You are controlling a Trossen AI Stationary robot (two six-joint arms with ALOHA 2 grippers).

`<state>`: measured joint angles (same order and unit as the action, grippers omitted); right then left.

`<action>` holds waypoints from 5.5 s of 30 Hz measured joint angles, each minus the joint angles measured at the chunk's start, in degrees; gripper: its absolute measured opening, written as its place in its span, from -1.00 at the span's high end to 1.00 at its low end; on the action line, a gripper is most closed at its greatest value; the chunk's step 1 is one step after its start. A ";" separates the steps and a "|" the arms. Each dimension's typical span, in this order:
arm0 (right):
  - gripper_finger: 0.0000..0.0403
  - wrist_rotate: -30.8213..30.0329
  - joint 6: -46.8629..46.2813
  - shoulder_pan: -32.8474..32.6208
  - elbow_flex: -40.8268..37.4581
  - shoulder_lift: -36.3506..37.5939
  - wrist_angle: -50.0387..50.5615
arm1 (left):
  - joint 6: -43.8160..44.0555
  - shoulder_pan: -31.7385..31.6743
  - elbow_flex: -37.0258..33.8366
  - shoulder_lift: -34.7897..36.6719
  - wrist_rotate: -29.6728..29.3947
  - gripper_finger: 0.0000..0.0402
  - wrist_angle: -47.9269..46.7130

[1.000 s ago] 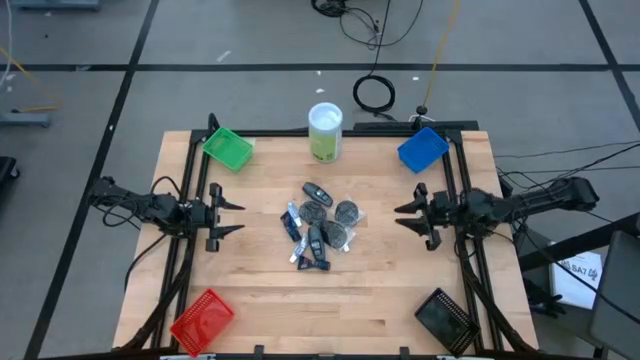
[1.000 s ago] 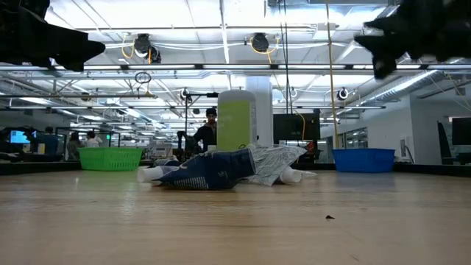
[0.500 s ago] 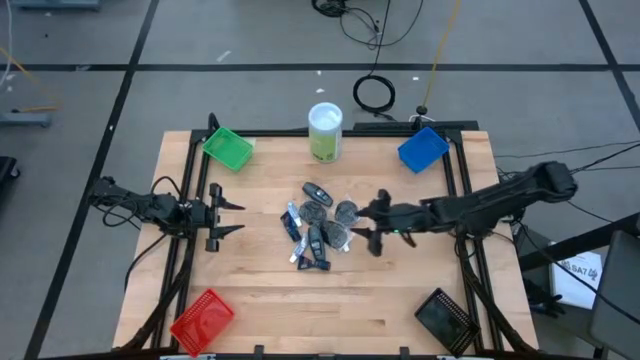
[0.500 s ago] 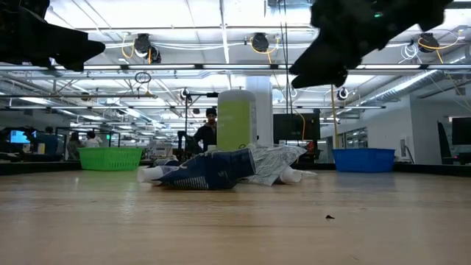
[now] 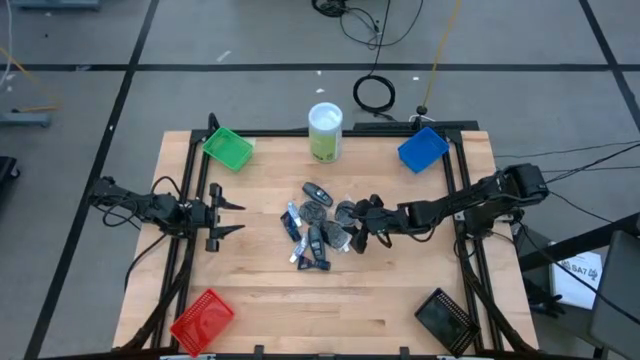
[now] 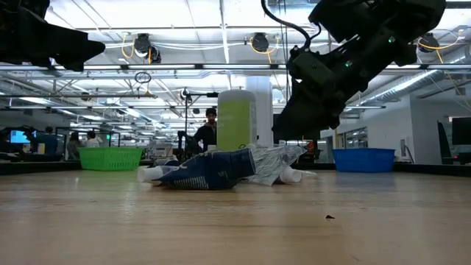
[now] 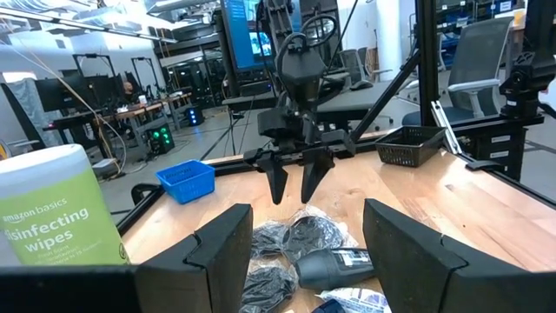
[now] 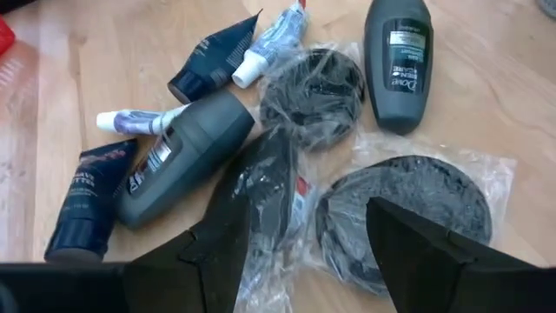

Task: Pick & Place Travel size toiletries
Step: Put the bottom black hairbrush into the black bin, then put the right black hairbrush into the black bin

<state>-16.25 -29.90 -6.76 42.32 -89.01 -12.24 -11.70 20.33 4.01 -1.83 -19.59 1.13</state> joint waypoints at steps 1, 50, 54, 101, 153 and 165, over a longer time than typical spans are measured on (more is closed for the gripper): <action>-0.09 0.01 -0.25 -0.01 0.01 -0.06 0.09 | 0.00 0.00 0.00 0.00 0.00 -0.08 0.00; -0.06 11.87 -8.09 0.46 0.05 -9.07 -10.30 | 0.08 0.00 0.00 0.02 0.00 -0.08 0.00; 0.09 11.86 -8.37 0.72 0.05 -9.07 -10.25 | 0.06 -0.01 0.00 0.02 0.01 -0.08 0.00; 0.98 13.46 -17.90 -35.98 0.01 29.50 26.78 | 0.07 0.00 0.00 0.00 0.00 -0.08 -0.02; 0.44 -0.88 -78.73 -65.48 0.01 31.23 43.75 | 0.04 -0.01 0.00 0.00 0.00 -0.08 0.00; 0.45 -25.81 -38.30 -57.32 0.01 31.19 32.77 | 0.00 -0.01 0.00 0.00 0.00 -0.08 -0.02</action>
<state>-42.06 -68.20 -64.08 42.33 -57.82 20.53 -11.70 20.32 4.01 -1.83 -19.59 1.10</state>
